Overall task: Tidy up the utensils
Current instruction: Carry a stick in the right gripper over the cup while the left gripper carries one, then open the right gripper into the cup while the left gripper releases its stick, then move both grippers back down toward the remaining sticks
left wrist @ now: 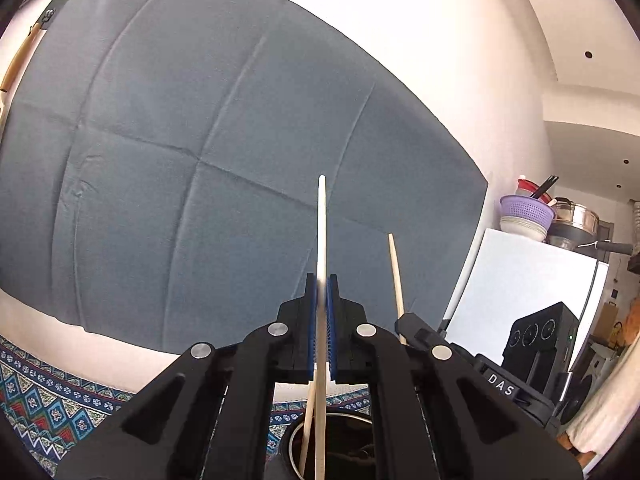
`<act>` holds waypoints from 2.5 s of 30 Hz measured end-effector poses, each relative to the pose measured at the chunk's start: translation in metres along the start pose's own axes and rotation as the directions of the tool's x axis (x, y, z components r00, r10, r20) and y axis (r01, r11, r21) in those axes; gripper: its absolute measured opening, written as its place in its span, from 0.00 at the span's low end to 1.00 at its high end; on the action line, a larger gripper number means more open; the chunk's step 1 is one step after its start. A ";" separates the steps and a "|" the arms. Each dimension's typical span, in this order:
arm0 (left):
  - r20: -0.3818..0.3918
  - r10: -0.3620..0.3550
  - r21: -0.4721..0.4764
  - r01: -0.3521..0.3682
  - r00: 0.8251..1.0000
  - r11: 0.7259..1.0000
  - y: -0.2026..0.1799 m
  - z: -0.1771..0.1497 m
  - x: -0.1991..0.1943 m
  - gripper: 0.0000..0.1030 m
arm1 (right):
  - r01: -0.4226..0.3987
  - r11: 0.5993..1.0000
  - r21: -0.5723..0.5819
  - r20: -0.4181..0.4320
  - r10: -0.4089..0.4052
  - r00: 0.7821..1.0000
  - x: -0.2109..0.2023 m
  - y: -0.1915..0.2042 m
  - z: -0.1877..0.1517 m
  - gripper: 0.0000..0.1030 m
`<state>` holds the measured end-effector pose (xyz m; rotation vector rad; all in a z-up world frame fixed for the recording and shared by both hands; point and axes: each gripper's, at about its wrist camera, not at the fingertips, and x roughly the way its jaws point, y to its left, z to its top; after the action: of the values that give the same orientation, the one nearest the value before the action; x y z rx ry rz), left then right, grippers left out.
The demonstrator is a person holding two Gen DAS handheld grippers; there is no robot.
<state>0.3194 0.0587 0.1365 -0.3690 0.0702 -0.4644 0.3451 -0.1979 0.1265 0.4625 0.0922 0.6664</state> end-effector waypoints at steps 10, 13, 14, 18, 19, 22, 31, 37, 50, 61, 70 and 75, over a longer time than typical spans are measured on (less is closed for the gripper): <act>0.020 0.000 -0.015 0.001 1.000 1.000 0.007 -0.029 0.011 0.05 | 0.062 0.998 -0.030 0.029 -0.061 0.998 0.006 -0.007 -0.014 0.05; 0.012 0.002 -0.033 -0.001 1.000 0.999 0.012 -0.035 0.013 0.05 | 0.050 0.999 -0.011 0.004 -0.050 0.999 0.007 -0.012 -0.019 0.05; 0.006 0.004 -0.035 -0.004 1.000 0.999 0.014 -0.036 0.014 0.05 | 0.047 0.999 -0.004 -0.003 -0.047 0.999 0.007 -0.014 -0.021 0.05; -0.010 0.011 -0.040 -0.012 1.000 0.999 0.019 -0.042 0.015 0.05 | 0.050 0.999 0.004 -0.023 -0.050 0.998 0.008 -0.020 -0.029 0.05; -0.013 0.017 -0.042 -0.017 1.000 0.999 0.020 -0.044 0.015 0.05 | 0.052 0.999 0.007 -0.028 -0.051 0.998 0.008 -0.021 -0.031 0.05; -0.024 0.021 -0.051 -0.022 0.999 0.998 0.025 -0.049 0.015 0.05 | 0.053 0.999 0.008 -0.039 -0.052 0.998 0.008 -0.023 -0.035 0.05; -0.030 0.056 -0.073 -0.058 0.998 0.996 0.031 -0.046 0.010 0.15 | 0.074 0.997 0.024 -0.039 -0.073 0.997 0.005 -0.022 -0.029 0.10; -0.014 0.081 -0.114 -0.082 0.997 0.990 0.035 -0.036 -0.004 0.35 | 0.113 0.993 0.016 -0.028 -0.113 0.993 -0.007 -0.017 -0.022 0.50; -0.005 0.135 -0.099 -0.134 0.991 0.986 0.018 -0.013 -0.038 0.81 | 0.127 0.992 0.007 -0.023 -0.127 0.992 -0.037 0.007 0.002 0.79; -0.088 0.241 -0.016 -0.243 0.967 0.970 0.003 -0.008 -0.058 0.94 | 0.147 0.989 0.004 -0.090 -0.146 0.985 -0.065 0.026 0.010 0.86; -0.234 0.337 0.078 -0.328 0.912 0.941 -0.004 -0.024 -0.070 0.94 | 0.182 0.983 -0.017 -0.171 -0.182 0.968 -0.083 0.033 0.006 0.87; -0.348 0.390 0.127 -0.370 0.852 0.920 -0.004 -0.045 -0.074 0.94 | 0.212 0.975 -0.067 -0.235 -0.222 0.946 -0.090 0.039 -0.007 0.87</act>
<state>0.2450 0.0737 0.0948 -0.2007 0.4881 -0.1338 0.2505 -0.2243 0.1320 0.3239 0.3544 0.5033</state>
